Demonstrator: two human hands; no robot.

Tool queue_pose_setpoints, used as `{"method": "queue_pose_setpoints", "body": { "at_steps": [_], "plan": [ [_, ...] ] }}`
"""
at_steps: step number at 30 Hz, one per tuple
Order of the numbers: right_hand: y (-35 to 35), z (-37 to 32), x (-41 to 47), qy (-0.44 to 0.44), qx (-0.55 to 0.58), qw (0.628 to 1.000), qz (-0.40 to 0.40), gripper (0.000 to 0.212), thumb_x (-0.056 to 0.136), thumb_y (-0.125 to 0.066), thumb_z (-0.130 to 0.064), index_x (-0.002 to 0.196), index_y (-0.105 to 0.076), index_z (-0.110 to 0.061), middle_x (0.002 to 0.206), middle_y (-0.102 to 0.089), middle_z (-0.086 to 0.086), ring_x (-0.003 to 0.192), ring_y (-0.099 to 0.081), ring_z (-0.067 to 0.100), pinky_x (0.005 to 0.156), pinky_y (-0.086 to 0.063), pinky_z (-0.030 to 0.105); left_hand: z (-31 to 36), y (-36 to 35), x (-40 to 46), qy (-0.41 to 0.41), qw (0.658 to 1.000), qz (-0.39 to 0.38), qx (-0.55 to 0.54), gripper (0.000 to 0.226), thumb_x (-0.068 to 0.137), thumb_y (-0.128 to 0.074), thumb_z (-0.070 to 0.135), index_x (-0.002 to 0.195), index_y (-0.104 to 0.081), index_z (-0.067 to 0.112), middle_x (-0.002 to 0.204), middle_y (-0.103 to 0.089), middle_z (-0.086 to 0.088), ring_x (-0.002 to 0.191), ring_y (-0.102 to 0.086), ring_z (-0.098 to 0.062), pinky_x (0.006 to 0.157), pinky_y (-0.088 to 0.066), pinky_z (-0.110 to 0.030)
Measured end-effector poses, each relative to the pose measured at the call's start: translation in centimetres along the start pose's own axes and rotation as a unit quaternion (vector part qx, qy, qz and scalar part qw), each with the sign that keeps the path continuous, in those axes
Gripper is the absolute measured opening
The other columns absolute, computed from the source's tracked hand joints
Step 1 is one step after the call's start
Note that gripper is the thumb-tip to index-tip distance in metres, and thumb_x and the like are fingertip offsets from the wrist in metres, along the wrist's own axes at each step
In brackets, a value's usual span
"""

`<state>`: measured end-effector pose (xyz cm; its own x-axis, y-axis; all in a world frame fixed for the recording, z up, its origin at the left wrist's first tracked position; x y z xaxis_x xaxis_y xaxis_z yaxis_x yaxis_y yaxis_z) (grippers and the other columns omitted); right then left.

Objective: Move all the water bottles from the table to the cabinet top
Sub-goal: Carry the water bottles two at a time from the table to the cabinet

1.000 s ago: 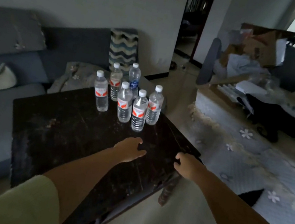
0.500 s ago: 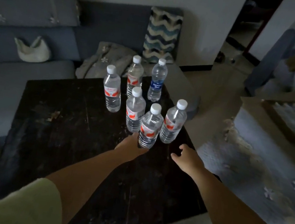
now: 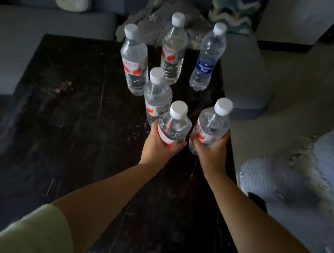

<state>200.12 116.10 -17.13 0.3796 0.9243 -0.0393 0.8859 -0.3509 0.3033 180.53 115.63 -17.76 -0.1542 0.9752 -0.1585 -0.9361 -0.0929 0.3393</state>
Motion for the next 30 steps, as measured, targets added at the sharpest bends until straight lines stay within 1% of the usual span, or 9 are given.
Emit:
{"method": "queue_pose_setpoints", "body": {
  "at_steps": [3,4,6,8,13,19,22,26,30],
  "plan": [
    [-0.5,0.4,0.9,0.002,-0.012,1.0,-0.025,0.077,0.069,-0.085,-0.021,0.133,-0.042,-0.02,0.112,-0.062,-0.007,0.098,-0.061,0.007,0.075,-0.041,0.004,0.0,0.0,-0.1,-0.001,1.0,0.023,-0.004,0.069,0.067,-0.084,0.032,0.122,-0.041,0.034,0.106,-0.059,0.018,0.099,-0.059,-0.003,0.082,-0.045,-0.018],
    [-0.7,0.4,1.1,-0.002,-0.018,0.999,-0.034,0.075,0.07,-0.084,-0.022,0.132,-0.043,-0.022,0.108,-0.062,-0.01,0.093,-0.061,0.003,0.073,-0.04,0.001,0.0,0.0,0.0,-0.001,1.0,0.028,-0.006,0.068,0.067,-0.084,0.033,0.121,-0.042,0.035,0.105,-0.06,0.019,0.098,-0.06,-0.003,0.082,-0.046,-0.019],
    [-0.6,0.6,1.3,-0.007,-0.032,0.999,-0.04,0.07,0.071,-0.084,-0.024,0.129,-0.045,-0.023,0.098,-0.062,-0.015,0.081,-0.059,-0.005,0.064,-0.039,-0.004,0.1,-0.1,0.2,0.0,0.999,0.034,-0.001,0.067,0.067,-0.083,0.034,0.123,-0.045,0.033,0.104,-0.061,0.018,0.098,-0.062,-0.005,0.085,-0.049,-0.024],
    [-0.3,0.8,1.3,-0.012,-0.035,0.999,-0.04,0.066,0.071,-0.083,-0.025,0.126,-0.047,-0.023,0.091,-0.061,-0.018,0.076,-0.058,-0.012,0.061,-0.04,-0.003,0.2,0.1,0.3,0.003,0.999,0.038,0.011,0.067,0.067,-0.083,0.036,0.123,-0.046,0.03,0.102,-0.061,0.017,0.098,-0.063,-0.009,0.086,-0.051,-0.028],
    [0.4,0.8,1.2,-0.025,-0.05,0.996,-0.067,0.056,0.071,-0.08,-0.033,0.119,-0.052,-0.027,0.096,-0.064,-0.015,0.081,-0.058,-0.009,0.067,-0.04,0.008,0.5,0.5,0.2,-0.004,0.998,0.012,0.057,0.065,0.068,-0.081,0.041,0.122,-0.046,0.029,0.094,-0.061,0.02,0.09,-0.063,-0.008,0.08,-0.049,-0.027],
    [1.8,0.4,0.4,-0.043,-0.095,0.99,-0.094,0.057,0.07,-0.078,-0.039,0.119,-0.053,-0.026,0.097,-0.064,-0.013,0.085,-0.06,0.004,0.068,-0.042,0.014,0.9,1.1,0.0,-0.02,0.986,-0.053,0.156,0.072,0.067,-0.079,0.049,0.127,-0.046,0.025,0.109,-0.068,0.003,0.098,-0.065,-0.018,0.081,-0.048,-0.028],
    [2.7,-0.2,-0.7,-0.051,-0.098,0.99,-0.086,0.055,0.069,-0.077,-0.039,0.118,-0.053,-0.029,0.097,-0.065,-0.016,0.089,-0.062,0.005,0.07,-0.043,0.016,0.2,1.7,-0.1,0.009,0.985,-0.097,0.144,0.077,0.066,-0.079,0.051,0.13,-0.045,0.026,0.114,-0.067,0.003,0.103,-0.065,-0.019,0.09,-0.053,-0.036],
    [3.8,-2.0,-3.4,-0.055,-0.086,0.993,-0.065,0.053,0.07,-0.077,-0.041,0.117,-0.055,-0.031,0.096,-0.068,-0.016,0.089,-0.065,0.001,0.068,-0.044,0.015,0.4,2.7,-0.9,0.013,0.982,-0.143,0.127,0.075,0.065,-0.079,0.05,0.128,-0.047,0.025,0.114,-0.066,0.003,0.102,-0.065,-0.018,0.092,-0.054,-0.04],
    [4.4,-3.5,-7.0,-0.063,-0.05,0.996,-0.043,0.054,0.069,-0.077,-0.044,0.117,-0.057,-0.028,0.099,-0.071,-0.009,0.092,-0.068,0.007,0.077,-0.053,0.025,1.6,4.4,-1.9,-0.021,0.976,-0.181,0.12,0.076,0.064,-0.078,0.053,0.127,-0.047,0.025,0.103,-0.063,0.011,0.096,-0.064,-0.014,0.083,-0.053,-0.032]
  ]
}}
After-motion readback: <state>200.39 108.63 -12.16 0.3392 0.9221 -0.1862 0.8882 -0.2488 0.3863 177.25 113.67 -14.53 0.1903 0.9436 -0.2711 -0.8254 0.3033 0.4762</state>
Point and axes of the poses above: each hand's wrist, its own x-axis towards the middle knuckle, its own y-axis out of the back of the hand, z = x × y, the point moved 10 cm from there along x, towards the middle knuckle
